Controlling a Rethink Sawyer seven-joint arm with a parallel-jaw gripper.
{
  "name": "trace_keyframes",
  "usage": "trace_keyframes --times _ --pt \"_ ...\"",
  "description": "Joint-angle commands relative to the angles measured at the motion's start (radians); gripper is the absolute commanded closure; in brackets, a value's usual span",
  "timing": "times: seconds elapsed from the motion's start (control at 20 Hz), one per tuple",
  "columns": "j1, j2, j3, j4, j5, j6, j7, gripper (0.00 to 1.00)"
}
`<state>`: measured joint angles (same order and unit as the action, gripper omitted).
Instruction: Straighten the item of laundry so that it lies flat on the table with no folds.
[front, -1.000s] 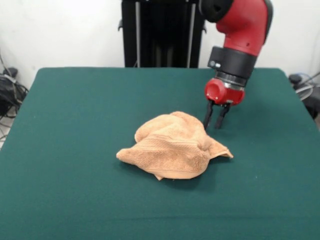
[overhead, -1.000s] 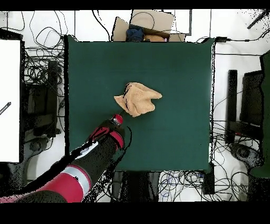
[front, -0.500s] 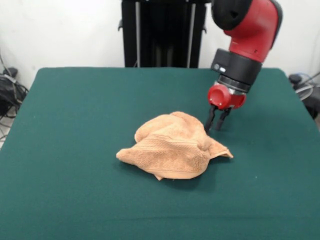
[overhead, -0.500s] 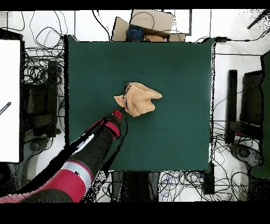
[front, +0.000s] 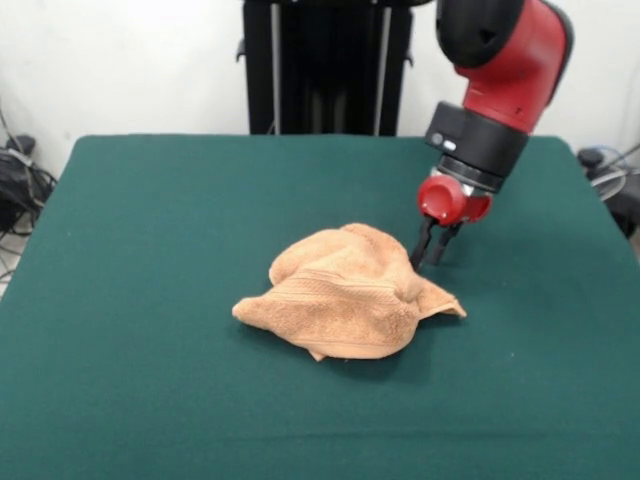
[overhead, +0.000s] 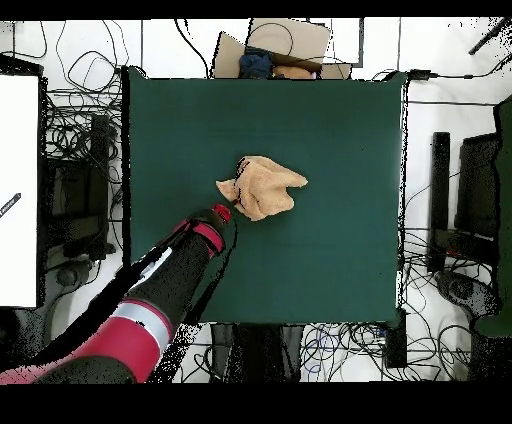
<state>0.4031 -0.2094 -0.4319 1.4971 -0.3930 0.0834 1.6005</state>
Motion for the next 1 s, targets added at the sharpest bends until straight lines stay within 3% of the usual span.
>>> trace_keyframes --times 0.05,1.0 --pt "-0.066 0.25 0.025 -0.32 -0.007 -0.139 0.076 0.0" --pt "-0.004 0.465 -0.24 -0.414 0.094 -0.234 0.151 0.0"
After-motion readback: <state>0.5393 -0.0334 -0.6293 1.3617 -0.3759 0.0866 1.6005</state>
